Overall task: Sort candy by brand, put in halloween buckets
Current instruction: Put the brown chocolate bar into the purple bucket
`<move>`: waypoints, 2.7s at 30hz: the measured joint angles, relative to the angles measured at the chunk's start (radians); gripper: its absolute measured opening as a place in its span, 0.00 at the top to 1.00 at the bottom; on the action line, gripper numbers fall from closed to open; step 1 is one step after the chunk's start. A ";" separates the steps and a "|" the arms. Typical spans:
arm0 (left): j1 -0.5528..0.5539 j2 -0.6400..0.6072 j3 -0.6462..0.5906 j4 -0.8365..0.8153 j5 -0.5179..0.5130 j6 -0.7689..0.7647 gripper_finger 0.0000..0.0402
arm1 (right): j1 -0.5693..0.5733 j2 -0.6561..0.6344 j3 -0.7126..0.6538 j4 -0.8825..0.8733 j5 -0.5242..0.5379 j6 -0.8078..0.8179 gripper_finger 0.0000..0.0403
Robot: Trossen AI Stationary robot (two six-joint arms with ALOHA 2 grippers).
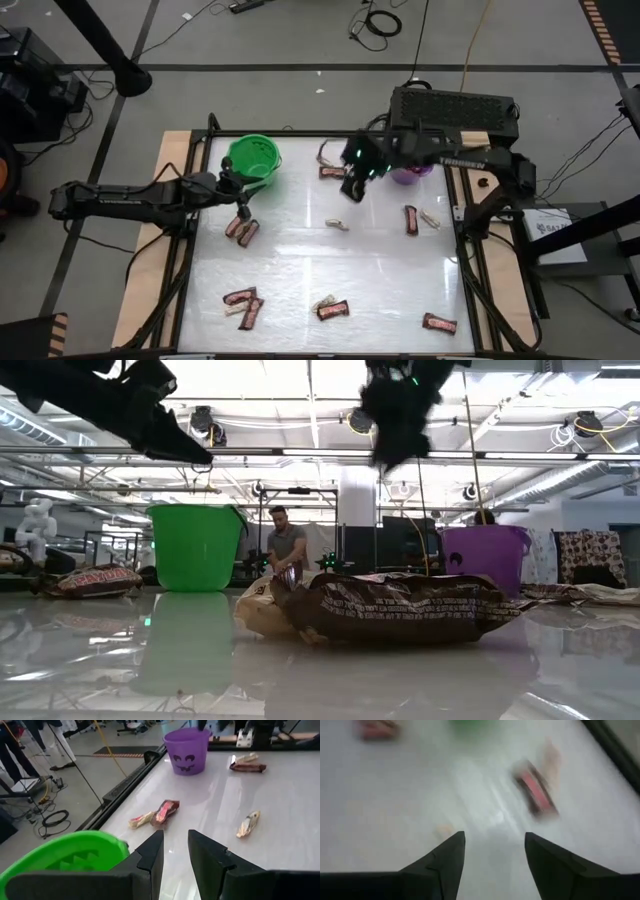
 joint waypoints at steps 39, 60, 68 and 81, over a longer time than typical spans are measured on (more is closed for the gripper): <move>0.000 -0.003 0.000 -0.280 -0.208 -0.309 0.76 | 0.217 0.950 0.457 1.057 -0.087 -0.532 0.51; 0.000 0.079 0.000 -0.258 -0.201 -0.335 0.76 | 0.189 0.973 0.468 0.998 -0.163 -0.508 0.95; -0.034 0.075 0.000 -0.136 -0.211 -0.231 0.76 | 0.191 0.964 0.468 0.989 -0.161 -0.500 0.99; -0.245 -0.014 0.000 -0.173 -0.472 -0.207 0.76 | 0.189 0.731 0.459 0.568 -0.143 -0.520 1.00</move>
